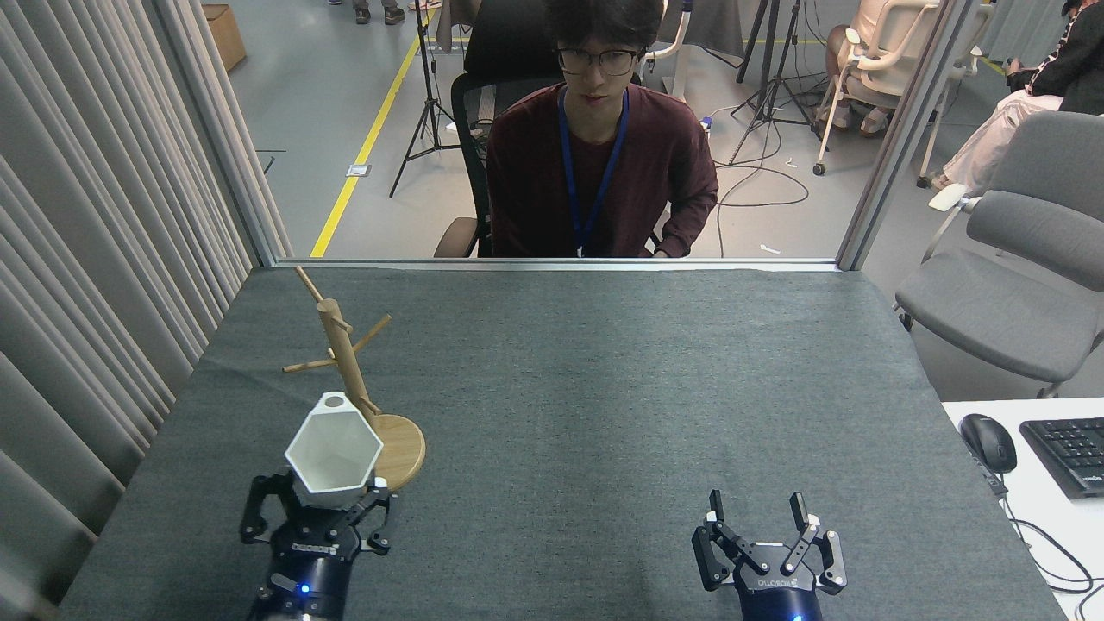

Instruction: Hang cup on storage rack

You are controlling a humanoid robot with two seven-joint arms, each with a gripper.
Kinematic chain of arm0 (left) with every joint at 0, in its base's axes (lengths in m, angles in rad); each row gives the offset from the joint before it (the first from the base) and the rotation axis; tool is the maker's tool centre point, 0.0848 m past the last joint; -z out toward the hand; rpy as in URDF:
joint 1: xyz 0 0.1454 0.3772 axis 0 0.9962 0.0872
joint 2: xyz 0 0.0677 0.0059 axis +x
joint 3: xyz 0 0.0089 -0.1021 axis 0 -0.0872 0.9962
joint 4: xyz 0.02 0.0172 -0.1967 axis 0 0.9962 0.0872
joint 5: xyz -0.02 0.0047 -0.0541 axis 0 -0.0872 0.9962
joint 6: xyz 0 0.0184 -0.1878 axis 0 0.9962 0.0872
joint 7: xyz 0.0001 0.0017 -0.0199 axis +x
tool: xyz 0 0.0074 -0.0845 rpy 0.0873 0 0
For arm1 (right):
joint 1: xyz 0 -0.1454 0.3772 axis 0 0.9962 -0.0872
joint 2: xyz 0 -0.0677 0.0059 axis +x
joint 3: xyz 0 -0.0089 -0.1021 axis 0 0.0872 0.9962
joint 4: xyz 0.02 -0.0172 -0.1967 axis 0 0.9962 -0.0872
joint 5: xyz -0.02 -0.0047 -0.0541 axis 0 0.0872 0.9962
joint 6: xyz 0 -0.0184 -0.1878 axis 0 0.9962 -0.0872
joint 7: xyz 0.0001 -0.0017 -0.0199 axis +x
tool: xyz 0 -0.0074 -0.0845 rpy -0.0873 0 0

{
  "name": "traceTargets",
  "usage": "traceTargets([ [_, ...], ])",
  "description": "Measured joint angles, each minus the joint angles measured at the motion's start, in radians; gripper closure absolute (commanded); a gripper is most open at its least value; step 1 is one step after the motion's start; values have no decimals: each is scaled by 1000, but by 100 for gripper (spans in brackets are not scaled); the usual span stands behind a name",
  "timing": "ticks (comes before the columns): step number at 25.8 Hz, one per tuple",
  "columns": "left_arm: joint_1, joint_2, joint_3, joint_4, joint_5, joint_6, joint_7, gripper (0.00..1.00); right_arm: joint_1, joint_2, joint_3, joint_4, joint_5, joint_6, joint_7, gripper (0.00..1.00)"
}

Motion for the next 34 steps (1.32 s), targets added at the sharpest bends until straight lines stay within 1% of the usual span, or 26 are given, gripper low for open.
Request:
traceTargets([
  [3, -38, -4, 86, 31, -79, 27, -23, 50, -6, -1, 0, 0, 1, 0, 0, 2],
  [6, -106, -10, 166, 92, -157, 37, -32, 50, -10, -2, 1, 0, 1, 2, -1, 2],
  [10, -188, -8, 221, 180, -209, 40, -36, 50, -13, -2, 1, 0, 1, 2, -3, 2],
  [14, -238, -5, 232, 222, -226, 41, -36, 50, -14, -5, 1, 1, 1, 2, -3, 2],
  [19, -277, -17, 231, 266, -274, 58, -36, 50, -14, -10, 1, 2, 0, 2, -1, 2],
  [23, -289, -45, 226, 299, -321, 87, -31, 50, -16, -11, 0, 3, -1, 1, -1, 2],
  [28, -294, -60, 193, 343, -367, 132, -29, 50, -19, -11, 0, 10, -2, 0, 1, 2],
  [29, -297, -61, 184, 351, -370, 138, -29, 47, -19, -11, 0, 12, -2, 0, 4, 2],
  [30, -301, -62, 178, 357, -373, 143, -28, 34, -19, -11, 0, 13, -3, 0, 5, 2],
  [31, -303, -62, 173, 363, -374, 148, -28, 11, -19, -11, 0, 14, -3, 0, 5, 2],
  [32, -304, -62, 169, 367, -374, 150, -28, 0, -19, -11, 0, 15, -3, 0, 2, 2],
  [34, -307, -63, 161, 377, -373, 152, -25, 0, -19, -11, 0, 16, -4, 0, -4, 2],
])
